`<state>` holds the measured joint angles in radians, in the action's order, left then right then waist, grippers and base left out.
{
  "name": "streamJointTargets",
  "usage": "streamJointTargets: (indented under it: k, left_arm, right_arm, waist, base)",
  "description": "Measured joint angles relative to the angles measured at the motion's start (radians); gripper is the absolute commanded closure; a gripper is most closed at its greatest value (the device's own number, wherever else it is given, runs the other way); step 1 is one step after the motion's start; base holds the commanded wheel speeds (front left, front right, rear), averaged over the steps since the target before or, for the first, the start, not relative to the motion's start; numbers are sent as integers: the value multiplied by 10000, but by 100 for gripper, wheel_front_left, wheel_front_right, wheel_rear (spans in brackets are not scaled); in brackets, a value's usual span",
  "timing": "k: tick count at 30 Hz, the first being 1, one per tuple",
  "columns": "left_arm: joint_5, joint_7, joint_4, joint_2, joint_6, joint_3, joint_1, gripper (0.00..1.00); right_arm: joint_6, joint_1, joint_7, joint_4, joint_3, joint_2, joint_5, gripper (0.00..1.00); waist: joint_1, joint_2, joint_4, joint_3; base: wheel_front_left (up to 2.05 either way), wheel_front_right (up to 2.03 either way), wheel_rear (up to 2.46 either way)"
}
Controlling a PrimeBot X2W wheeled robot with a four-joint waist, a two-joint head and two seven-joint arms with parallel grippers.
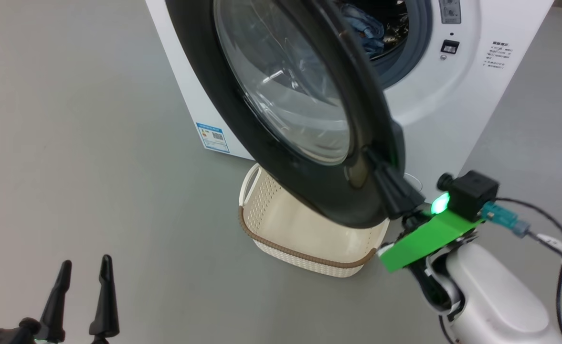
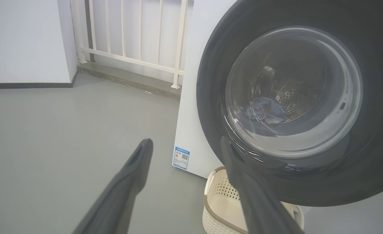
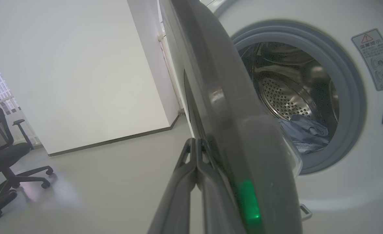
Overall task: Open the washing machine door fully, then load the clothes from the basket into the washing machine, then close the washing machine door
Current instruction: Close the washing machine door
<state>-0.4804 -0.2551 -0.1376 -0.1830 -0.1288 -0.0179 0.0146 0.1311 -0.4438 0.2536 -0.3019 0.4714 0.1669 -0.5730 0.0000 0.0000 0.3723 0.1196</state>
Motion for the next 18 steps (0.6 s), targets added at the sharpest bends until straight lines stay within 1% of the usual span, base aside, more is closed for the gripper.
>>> streamJointTargets:
  k: [7, 18]
  left_arm:
    - [0, 0, 113, 151, 0, -197, -149, 0]
    - [0, 0, 224, 407, 0, -493, -657, 0]
  right_arm:
    - [0, -403, 2, -151, -736, 199, 119, 100]
    - [0, -1450, 2, -698, -1866, 270, 397, 100]
  waist:
    - [0, 0, 63, 246]
    - [1, 0, 236, 841]
  base:
    - [0, 0, 0]
    - [0, 0, 0]
